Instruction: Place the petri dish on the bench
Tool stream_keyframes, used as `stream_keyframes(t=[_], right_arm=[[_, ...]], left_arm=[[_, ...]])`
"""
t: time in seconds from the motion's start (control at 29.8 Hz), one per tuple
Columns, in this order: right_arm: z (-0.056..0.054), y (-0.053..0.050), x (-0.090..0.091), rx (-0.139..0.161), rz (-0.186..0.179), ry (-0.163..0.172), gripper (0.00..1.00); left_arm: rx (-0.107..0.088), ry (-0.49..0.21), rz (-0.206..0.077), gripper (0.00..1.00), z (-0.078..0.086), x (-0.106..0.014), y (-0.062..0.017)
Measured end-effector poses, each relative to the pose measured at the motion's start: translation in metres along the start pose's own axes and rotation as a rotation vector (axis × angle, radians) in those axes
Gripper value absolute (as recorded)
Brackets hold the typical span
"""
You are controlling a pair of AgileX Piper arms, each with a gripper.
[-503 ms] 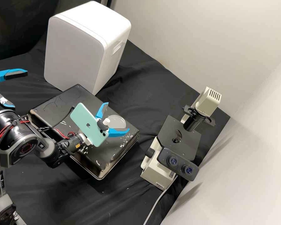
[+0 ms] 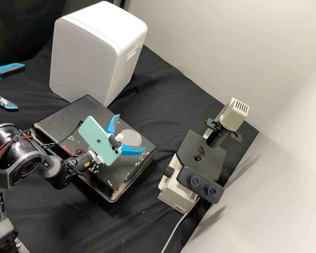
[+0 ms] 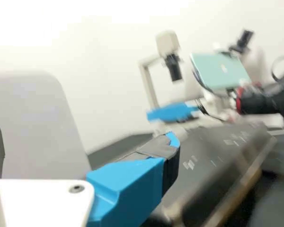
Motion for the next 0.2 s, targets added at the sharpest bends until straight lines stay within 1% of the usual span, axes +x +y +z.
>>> stream_keyframes(t=[0.03, 0.07, 0.1, 0.13, 0.17, 0.2], right_arm=[[0.0, 0.0, 0.0, 0.0, 0.0, 0.0, 1.0], [0.0, 0.0, 0.0, 0.0, 0.0, 0.0, 1.0], [0.0, 0.0, 0.0, 0.0, 0.0, 0.0, 1.0], [0.0, 0.0, 0.0, 0.0, 0.0, 0.0, 1.0], [0.0, 0.0, 0.0, 0.0, 0.0, 0.0, 1.0], [0.0, 0.0, 0.0, 0.0, 0.0, 0.0, 1.0]], left_arm=[[0.012, 0.011, 0.017, 1.0, 0.0, -0.001, 0.0027], [0.012, 0.036, 0.047, 1.0, -0.0012, -0.0022, 0.0071], [0.009, 0.043, 0.061, 1.0, -0.0017, -0.0025, 0.0087], [0.002, 0.047, 0.074, 1.0, -0.002, -0.0027, 0.0101], [-0.012, 0.055, 0.081, 1.0, -0.003, -0.0029, 0.0106], [-0.031, 0.067, 0.078, 1.0, -0.0044, -0.0027, 0.01]])
